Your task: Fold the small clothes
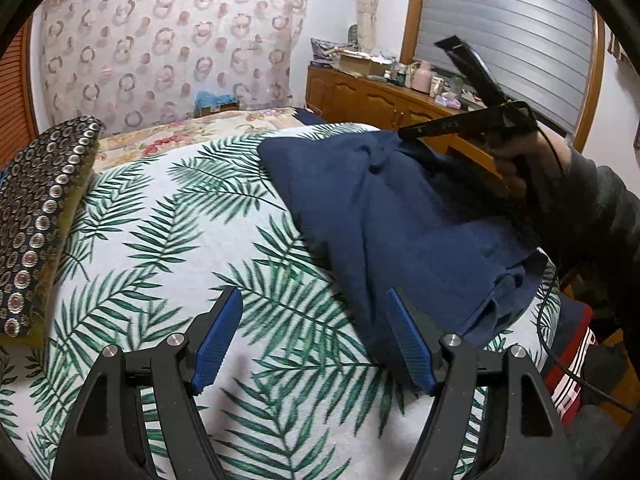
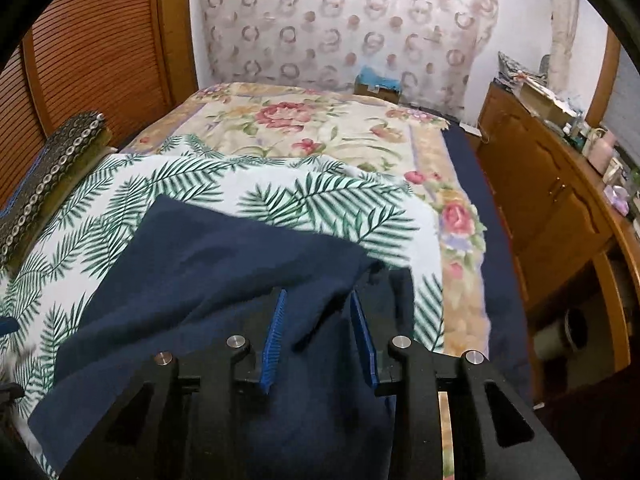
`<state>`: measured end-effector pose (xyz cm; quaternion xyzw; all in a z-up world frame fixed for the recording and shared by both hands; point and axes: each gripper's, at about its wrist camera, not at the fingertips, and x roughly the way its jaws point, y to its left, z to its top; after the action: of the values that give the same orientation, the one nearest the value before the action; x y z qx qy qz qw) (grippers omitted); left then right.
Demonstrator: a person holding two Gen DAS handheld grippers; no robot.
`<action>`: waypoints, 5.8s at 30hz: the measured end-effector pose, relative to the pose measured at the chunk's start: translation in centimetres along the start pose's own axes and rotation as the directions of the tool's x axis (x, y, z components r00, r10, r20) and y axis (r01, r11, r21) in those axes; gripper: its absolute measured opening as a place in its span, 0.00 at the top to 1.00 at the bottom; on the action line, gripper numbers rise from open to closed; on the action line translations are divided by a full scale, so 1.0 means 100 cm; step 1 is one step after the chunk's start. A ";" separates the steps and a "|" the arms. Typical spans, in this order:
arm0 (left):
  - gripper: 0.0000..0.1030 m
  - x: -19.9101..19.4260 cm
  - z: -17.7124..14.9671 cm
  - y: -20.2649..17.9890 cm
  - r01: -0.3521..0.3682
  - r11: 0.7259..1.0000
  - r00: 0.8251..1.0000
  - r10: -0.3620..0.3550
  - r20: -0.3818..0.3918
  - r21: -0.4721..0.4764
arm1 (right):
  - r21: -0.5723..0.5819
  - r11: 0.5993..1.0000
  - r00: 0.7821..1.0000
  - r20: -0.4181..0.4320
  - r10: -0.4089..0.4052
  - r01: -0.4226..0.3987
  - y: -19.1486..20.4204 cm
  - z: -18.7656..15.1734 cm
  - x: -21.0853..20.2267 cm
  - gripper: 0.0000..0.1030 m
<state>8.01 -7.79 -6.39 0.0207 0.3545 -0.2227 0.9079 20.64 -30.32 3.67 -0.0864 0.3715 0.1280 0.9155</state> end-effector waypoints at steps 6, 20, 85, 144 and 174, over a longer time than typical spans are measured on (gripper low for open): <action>0.29 0.001 -0.002 -0.014 0.034 0.999 0.999 -0.034 -0.003 0.026 | -0.041 0.999 0.999 0.049 0.020 -0.018 0.008 -0.033 -0.053 0.67; 0.53 0.009 -0.011 -0.037 0.106 0.993 0.991 -0.101 -0.091 0.057 | 0.006 1.000 0.998 0.055 -0.025 0.025 0.001 -0.136 -0.103 0.55; 0.95 -0.003 0.079 -0.053 0.119 0.985 0.991 -0.126 0.047 0.129 | -0.118 0.992 0.999 0.035 0.042 -0.038 0.031 -0.177 -0.096 0.33; 0.25 0.162 0.161 0.080 -0.003 0.999 0.991 -0.002 -0.135 -0.036 | 0.074 0.996 0.995 0.084 0.046 -0.052 -0.064 0.022 -0.006 0.25; 0.81 0.190 0.162 0.074 0.166 0.984 0.961 -0.175 -0.212 -0.056 | 0.146 0.934 0.945 0.029 0.325 -0.326 -0.085 0.004 0.025 0.79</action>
<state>33.75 -11.76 -7.60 -0.0029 0.4558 -0.2896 0.8416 25.17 -37.87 2.73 0.0450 0.3869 0.2499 0.8865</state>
